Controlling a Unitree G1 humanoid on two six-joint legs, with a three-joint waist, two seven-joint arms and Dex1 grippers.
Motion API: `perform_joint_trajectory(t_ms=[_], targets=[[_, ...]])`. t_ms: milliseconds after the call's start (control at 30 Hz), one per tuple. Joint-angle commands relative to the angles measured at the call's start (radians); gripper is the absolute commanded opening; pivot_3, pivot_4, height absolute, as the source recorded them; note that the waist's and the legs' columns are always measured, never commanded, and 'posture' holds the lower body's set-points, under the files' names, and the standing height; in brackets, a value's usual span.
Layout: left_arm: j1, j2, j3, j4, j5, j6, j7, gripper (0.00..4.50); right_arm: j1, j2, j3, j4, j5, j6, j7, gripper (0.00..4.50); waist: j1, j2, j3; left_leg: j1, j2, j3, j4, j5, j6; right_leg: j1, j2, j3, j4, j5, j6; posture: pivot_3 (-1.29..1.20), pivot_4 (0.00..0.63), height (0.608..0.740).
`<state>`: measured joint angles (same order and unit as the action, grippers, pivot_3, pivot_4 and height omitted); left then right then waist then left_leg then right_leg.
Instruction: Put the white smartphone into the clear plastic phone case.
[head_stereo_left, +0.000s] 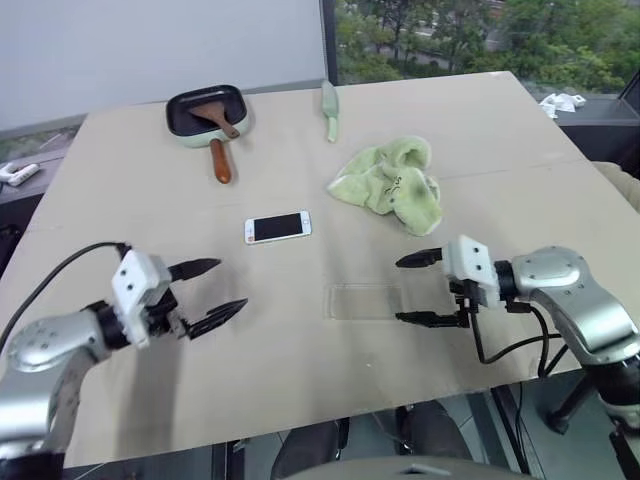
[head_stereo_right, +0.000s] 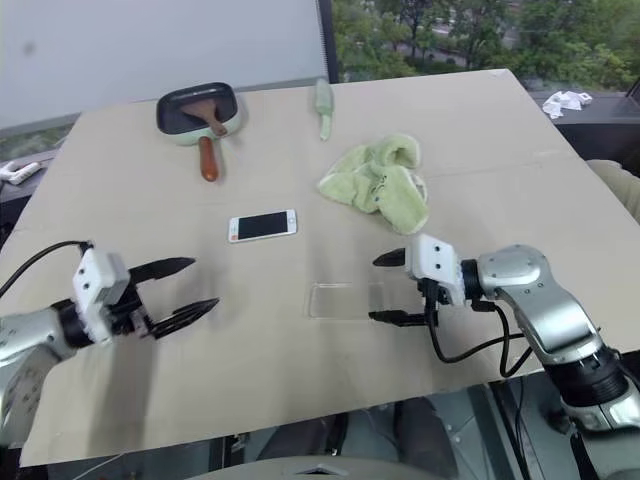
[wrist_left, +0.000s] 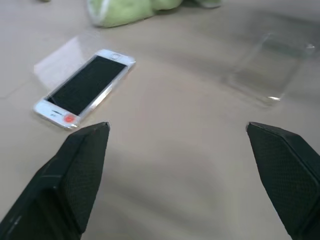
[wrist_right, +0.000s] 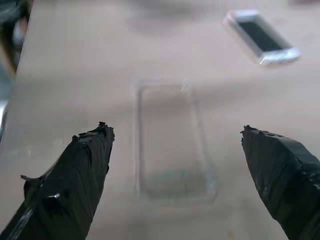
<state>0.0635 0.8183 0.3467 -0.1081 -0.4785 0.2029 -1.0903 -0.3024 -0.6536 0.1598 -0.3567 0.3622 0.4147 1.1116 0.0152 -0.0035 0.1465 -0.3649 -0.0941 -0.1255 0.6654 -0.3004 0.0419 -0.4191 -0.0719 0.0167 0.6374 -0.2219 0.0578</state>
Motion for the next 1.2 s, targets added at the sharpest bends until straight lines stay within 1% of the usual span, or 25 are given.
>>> perform_joint_trajectory(t_ms=[33,100,267,367,467,567,700,967,1067,1100,1133,1167,1200], targets=[[-0.225,0.005,-0.131,0.257,0.113,-0.103,-0.059,4.50,0.083,0.004,-0.099,-0.135,0.085,0.069,-0.094,4.43,0.008,0.000,0.000,0.000,-0.001,-0.001,0.000,0.000,0.000,0.000,-0.001,-0.001,0.000,0.000,0.000,0.00,0.150,0.740],[-0.355,-0.009,-0.190,0.421,0.166,-0.167,-0.092,4.50,0.110,0.005,-0.119,-0.165,0.088,0.089,-0.137,4.43,0.009,-0.001,0.001,-0.001,-0.002,-0.002,0.001,0.000,0.000,0.000,-0.001,-0.002,0.000,0.000,0.000,0.00,0.150,0.740],[-0.713,-0.077,-0.320,0.916,0.312,-0.363,-0.161,4.50,0.173,0.016,-0.151,-0.243,0.105,0.116,-0.228,4.43,-0.003,-0.003,0.001,-0.002,-0.004,-0.001,0.003,0.000,0.000,-0.001,-0.001,-0.004,0.001,0.000,0.001,0.00,0.150,0.740],[-0.854,-0.115,-0.371,1.130,0.388,-0.444,-0.174,4.50,0.198,0.005,-0.171,-0.279,0.124,0.143,-0.257,4.43,-0.006,-0.004,0.001,-0.007,-0.004,-0.001,0.004,0.000,0.000,-0.005,0.000,-0.004,0.002,0.000,0.001,0.00,0.150,0.740],[-0.941,-0.138,-0.402,1.265,0.450,-0.488,-0.149,4.50,0.218,-0.009,-0.192,-0.308,0.138,0.161,-0.280,4.43,-0.022,-0.005,0.001,-0.014,-0.004,0.001,0.006,0.000,0.000,-0.014,-0.001,-0.004,0.005,0.000,0.001,0.00,0.150,0.740],[-0.997,-0.151,-0.424,1.345,0.504,-0.502,-0.115,4.50,0.243,-0.014,-0.228,-0.328,0.163,0.162,-0.292,4.43,-0.028,-0.005,0.001,-0.016,-0.004,0.000,0.007,0.001,0.000,-0.015,-0.001,-0.005,0.006,0.000,0.001,0.00,0.150,0.740],[-1.028,-0.151,-0.461,1.406,0.580,-0.490,-0.074,4.50,0.261,-0.019,-0.267,-0.325,0.173,0.138,-0.300,4.43,-0.028,-0.006,0.001,-0.014,-0.004,0.000,0.008,0.001,0.001,-0.014,0.000,-0.004,0.007,0.000,0.001,0.00,0.150,0.740],[-1.046,-0.150,-0.491,1.441,0.655,-0.431,-0.047,4.50,0.254,-0.030,-0.287,-0.339,0.199,0.152,-0.314,4.43,-0.029,-0.006,-0.001,-0.010,-0.004,0.002,0.012,0.001,0.001,-0.011,0.001,-0.002,0.015,0.000,0.001,0.00,0.150,0.740],[-1.048,-0.149,-0.505,1.446,0.672,-0.406,-0.075,4.50,0.246,-0.036,-0.289,-0.352,0.215,0.165,-0.328,4.43,-0.031,-0.007,-0.001,-0.008,-0.004,0.003,0.013,0.001,0.001,-0.009,0.001,-0.001,0.016,0.000,0.001,0.00,0.150,0.740],[-1.048,-0.149,-0.506,1.447,0.673,-0.399,-0.087,4.10,0.243,-0.039,-0.290,-0.355,0.219,0.167,-0.332,4.50,-0.032,-0.007,-0.001,-0.005,-0.004,0.004,0.012,0.001,0.001,-0.007,0.001,0.000,0.017,0.000,0.001,0.00,0.150,0.740],[-1.047,-0.150,-0.505,1.447,0.673,-0.394,-0.096,3.97,0.241,-0.040,-0.291,-0.356,0.221,0.168,-0.336,4.50,-0.033,-0.007,-0.001,-0.002,-0.004,0.004,0.012,0.000,0.001,-0.005,0.001,0.000,0.016,0.000,0.002,0.00,0.150,0.740],[-1.046,-0.150,-0.505,1.447,0.672,-0.392,-0.102,3.56,0.239,-0.042,-0.292,-0.358,0.225,0.170,-0.339,4.50,-0.033,-0.007,-0.001,0.003,-0.004,0.004,0.010,-0.001,0.003,0.000,0.001,0.000,0.015,0.000,0.002,0.00,0.150,0.740],[-1.045,-0.151,-0.505,1.446,0.672,-0.391,-0.106,3.28,0.238,-0.044,-0.292,-0.359,0.228,0.171,-0.341,4.50,-0.034,-0.007,-0.001,0.004,-0.004,0.004,0.010,-0.001,0.004,0.000,0.002,0.000,0.015,0.000,0.002,0.00,0.150,0.740]])
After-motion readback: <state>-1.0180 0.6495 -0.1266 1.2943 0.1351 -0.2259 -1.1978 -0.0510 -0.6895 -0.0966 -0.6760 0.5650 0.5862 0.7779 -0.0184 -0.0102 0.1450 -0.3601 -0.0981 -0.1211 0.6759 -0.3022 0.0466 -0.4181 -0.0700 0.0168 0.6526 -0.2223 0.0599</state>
